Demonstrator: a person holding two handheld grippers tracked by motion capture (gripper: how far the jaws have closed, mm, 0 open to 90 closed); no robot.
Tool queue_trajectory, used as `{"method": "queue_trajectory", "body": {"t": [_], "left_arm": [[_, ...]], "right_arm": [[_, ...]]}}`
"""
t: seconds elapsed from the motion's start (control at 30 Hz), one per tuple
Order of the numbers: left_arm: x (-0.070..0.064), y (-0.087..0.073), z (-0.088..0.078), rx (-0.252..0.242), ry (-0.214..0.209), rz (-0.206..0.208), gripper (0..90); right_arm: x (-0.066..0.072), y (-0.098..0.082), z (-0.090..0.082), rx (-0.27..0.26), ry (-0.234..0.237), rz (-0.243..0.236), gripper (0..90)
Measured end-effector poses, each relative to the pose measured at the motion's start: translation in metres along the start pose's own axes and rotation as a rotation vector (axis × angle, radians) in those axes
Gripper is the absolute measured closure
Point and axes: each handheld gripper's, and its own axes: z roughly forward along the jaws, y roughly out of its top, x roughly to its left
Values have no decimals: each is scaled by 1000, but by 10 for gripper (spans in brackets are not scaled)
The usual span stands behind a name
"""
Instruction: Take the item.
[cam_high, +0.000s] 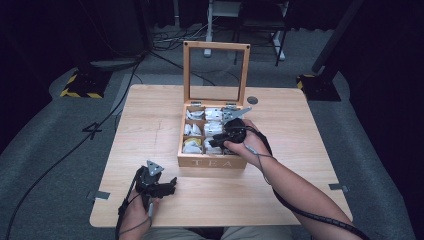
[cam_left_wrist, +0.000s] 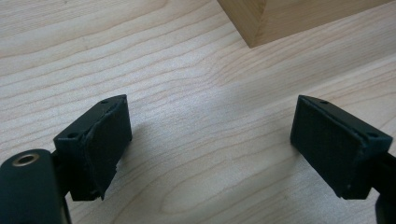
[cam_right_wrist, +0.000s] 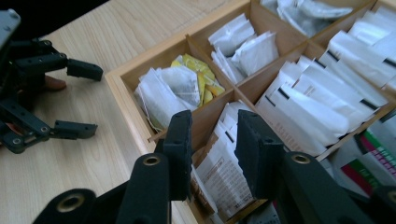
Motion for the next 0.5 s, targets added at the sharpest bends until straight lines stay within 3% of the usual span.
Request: {"method": "queue_trajectory", "body": {"t": [0.23,0.4,0.5], "left_arm": [[0,0,0,1,8,5,131],[-1,0,0,1,6,2,131],[-1,0,0,1,7,-1,131]], "right_arm": [[0,-6,10,47,25,10,705],[-1,-8,15,79,3,5,742],[-1,-8,17,90,13,14,758]]}}
